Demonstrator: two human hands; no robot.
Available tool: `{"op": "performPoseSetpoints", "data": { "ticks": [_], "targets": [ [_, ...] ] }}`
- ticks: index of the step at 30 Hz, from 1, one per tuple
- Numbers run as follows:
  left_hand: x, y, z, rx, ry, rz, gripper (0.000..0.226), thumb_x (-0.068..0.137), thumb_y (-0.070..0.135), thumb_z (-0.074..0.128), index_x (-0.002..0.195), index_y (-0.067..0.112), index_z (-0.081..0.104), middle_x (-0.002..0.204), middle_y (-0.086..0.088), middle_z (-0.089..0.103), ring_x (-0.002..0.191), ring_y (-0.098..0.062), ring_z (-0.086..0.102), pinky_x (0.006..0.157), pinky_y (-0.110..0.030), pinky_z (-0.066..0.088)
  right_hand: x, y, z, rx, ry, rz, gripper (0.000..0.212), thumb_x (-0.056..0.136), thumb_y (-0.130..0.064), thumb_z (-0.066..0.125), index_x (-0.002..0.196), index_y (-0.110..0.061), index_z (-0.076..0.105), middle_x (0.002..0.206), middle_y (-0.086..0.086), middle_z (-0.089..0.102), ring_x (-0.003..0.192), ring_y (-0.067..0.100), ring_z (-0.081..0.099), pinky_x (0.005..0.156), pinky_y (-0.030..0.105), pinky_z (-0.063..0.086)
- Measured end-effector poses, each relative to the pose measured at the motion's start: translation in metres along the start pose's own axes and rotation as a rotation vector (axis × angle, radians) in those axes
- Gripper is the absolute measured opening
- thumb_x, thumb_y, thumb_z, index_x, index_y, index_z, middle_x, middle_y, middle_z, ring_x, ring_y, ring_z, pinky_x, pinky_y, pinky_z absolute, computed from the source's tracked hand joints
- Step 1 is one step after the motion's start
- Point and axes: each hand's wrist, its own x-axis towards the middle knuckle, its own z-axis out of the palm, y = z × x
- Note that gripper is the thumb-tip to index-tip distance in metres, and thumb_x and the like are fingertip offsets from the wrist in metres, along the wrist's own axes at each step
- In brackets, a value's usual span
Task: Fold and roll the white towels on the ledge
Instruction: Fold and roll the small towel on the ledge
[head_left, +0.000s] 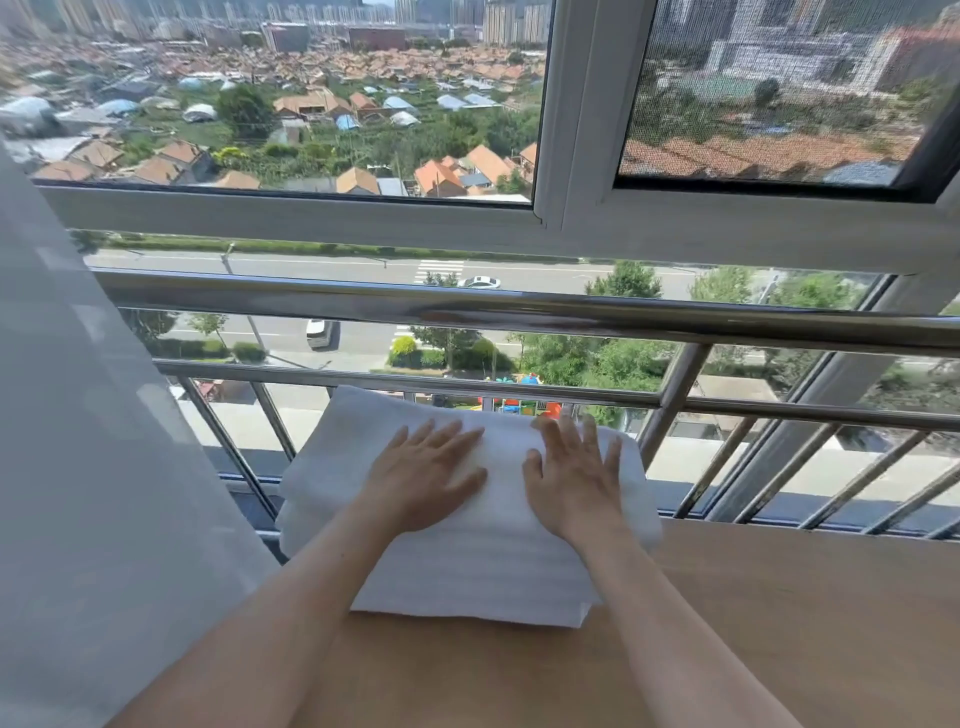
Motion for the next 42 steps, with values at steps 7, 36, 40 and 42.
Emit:
{"op": "performPoseSetpoints", "data": {
  "ticks": [7,36,40,42],
  "targets": [
    [-0.014,-0.065,0.004,0.017,0.052,-0.271,0.075,0.09,0.077,0.008,0.158,0.044,0.007,0.168,0.015,-0.004,0.155,-0.014,-0.002,0.123,-0.05,0.001,0.002,-0.012,0.02,0.032,-0.139,0.013,0.069,0.09,-0.068,0.007,0.154,-0.045,0.015,0.166,-0.009,0.009,0.152,0.031,-0.005,0.121,0.048,-0.011],
    [-0.082,0.042,0.017,-0.058,0.098,-0.011,0.066,0.101,0.065,0.015,0.16,0.037,0.007,0.169,0.003,-0.001,0.155,-0.028,-0.01,0.123,-0.049,-0.006,-0.126,0.037,-0.023,0.102,-0.151,0.11,0.053,0.105,-0.044,0.029,0.154,-0.026,0.025,0.166,-0.002,0.013,0.152,0.021,0.011,0.12,0.045,0.02],
    [-0.091,0.095,0.024,-0.043,0.058,0.237,0.06,0.103,0.061,0.019,0.158,0.039,0.019,0.169,0.006,0.004,0.155,-0.023,-0.007,0.123,-0.046,-0.006,-0.162,0.055,-0.034,0.159,-0.113,0.137,0.054,0.105,-0.044,0.033,0.154,-0.021,0.028,0.164,0.001,0.02,0.149,0.022,0.022,0.118,0.045,0.025],
    [-0.098,0.119,0.028,-0.039,0.026,0.345,0.056,0.104,0.058,0.023,0.156,0.037,0.028,0.168,0.006,0.012,0.156,-0.022,-0.001,0.124,-0.043,-0.001,-0.179,0.071,-0.038,0.223,-0.098,0.168,0.054,0.105,-0.042,0.034,0.154,-0.022,0.028,0.165,0.002,0.019,0.15,0.023,0.022,0.119,0.044,0.024]
  ]
}}
